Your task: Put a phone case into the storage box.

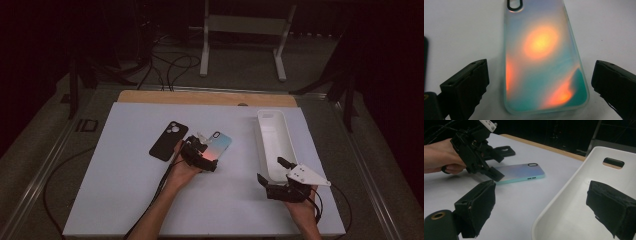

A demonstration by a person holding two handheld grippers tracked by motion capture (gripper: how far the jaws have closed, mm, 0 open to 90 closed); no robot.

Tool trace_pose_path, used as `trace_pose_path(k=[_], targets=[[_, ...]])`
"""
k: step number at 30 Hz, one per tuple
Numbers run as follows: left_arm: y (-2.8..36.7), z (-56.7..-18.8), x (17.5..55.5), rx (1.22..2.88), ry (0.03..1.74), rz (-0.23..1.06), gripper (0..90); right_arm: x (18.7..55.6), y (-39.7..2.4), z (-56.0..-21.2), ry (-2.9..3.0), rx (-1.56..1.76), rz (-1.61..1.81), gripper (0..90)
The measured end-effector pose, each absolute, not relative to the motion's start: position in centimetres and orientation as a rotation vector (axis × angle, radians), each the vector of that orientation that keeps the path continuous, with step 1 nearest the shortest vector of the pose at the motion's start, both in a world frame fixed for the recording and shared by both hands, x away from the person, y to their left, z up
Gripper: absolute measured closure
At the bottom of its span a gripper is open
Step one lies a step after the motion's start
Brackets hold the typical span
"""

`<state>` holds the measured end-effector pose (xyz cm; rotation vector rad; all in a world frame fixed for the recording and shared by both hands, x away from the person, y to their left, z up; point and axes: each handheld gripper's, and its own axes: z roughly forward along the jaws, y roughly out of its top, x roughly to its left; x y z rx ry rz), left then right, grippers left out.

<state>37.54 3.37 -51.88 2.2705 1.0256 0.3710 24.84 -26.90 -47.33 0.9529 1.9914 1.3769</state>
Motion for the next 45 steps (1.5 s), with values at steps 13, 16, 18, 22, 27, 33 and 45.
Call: trace_pose_path(k=[13, 16, 18, 22, 27, 33, 45], targets=[[2.9, -52.6, 37.8, 2.309, 1.039, 0.328, 5.0, 24.8, -26.8, -47.3, 1.990, 0.954, 1.373, 8.6], [2.9, -52.6, 37.8, 2.311, 1.044, 0.322, 5.3, 24.9, -26.8, -47.3, 1.988, 0.953, 1.374, 8.6], [3.0, -52.4, 37.8, 2.319, 1.047, 0.316, 7.1, 24.9, -26.8, -47.3, 1.989, 0.953, 1.373, 8.6], [3.2, -52.1, 38.0, 2.323, 1.068, 0.305, 15.6, 24.9, -26.7, -47.3, 1.992, 0.952, 1.373, 8.6], [3.0, -52.0, 37.8, 2.325, 1.071, 0.319, 16.3, 24.9, -26.5, -47.3, 1.998, 0.948, 1.367, 8.6], [3.0, -51.8, 37.4, 2.319, 1.052, 0.361, 17.0, 24.9, -26.6, -47.3, 1.994, 0.952, 1.380, 8.6], [3.9, -48.5, 35.6, 2.201, 0.992, 0.425, 17.2, 25.3, -26.3, -45.9, 1.982, 0.962, 1.429, 8.6]])
